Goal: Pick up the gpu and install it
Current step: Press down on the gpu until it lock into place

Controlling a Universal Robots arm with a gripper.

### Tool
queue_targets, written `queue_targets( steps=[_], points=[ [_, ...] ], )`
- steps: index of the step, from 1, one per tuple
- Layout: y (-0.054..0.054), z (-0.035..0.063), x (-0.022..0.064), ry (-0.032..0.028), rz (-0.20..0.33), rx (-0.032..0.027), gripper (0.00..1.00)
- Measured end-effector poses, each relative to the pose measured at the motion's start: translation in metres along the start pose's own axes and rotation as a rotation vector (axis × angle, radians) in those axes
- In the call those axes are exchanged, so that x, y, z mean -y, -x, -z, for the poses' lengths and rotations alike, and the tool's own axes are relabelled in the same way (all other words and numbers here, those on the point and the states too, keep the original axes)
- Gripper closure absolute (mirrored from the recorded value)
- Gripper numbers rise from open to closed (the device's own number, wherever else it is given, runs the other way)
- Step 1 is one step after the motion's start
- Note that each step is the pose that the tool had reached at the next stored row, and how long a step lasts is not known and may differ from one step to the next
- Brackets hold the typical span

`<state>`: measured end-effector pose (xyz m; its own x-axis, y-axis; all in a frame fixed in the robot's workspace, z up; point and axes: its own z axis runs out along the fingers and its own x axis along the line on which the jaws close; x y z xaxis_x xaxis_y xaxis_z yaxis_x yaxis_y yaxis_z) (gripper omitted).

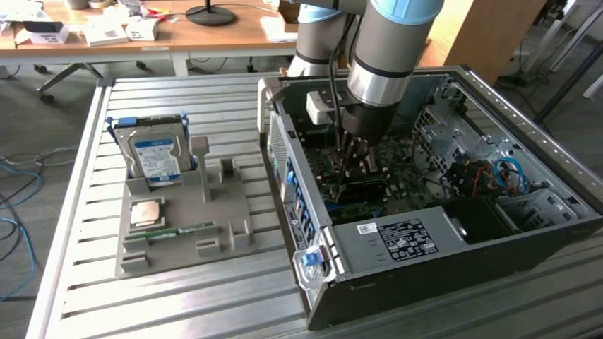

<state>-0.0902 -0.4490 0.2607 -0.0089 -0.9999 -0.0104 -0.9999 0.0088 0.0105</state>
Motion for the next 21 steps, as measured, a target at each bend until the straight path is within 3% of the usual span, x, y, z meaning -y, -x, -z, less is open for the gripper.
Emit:
queue_targets(
  steps=[14, 16, 18, 21],
  points=[
    [0.000, -0.0001, 0.0000, -0.0002, 0.000, 0.0009, 0.89],
    [0.000, 0.0022, 0.0001, -0.0018, 0.000, 0.0033, 0.89],
    [0.000, 0.0078, -0.0001, 0.0000, 0.000, 0.0002, 0.89],
    [0.000, 0.0155, -0.0001, 0.0000, 0.000, 0.0001, 0.89]
  ],
)
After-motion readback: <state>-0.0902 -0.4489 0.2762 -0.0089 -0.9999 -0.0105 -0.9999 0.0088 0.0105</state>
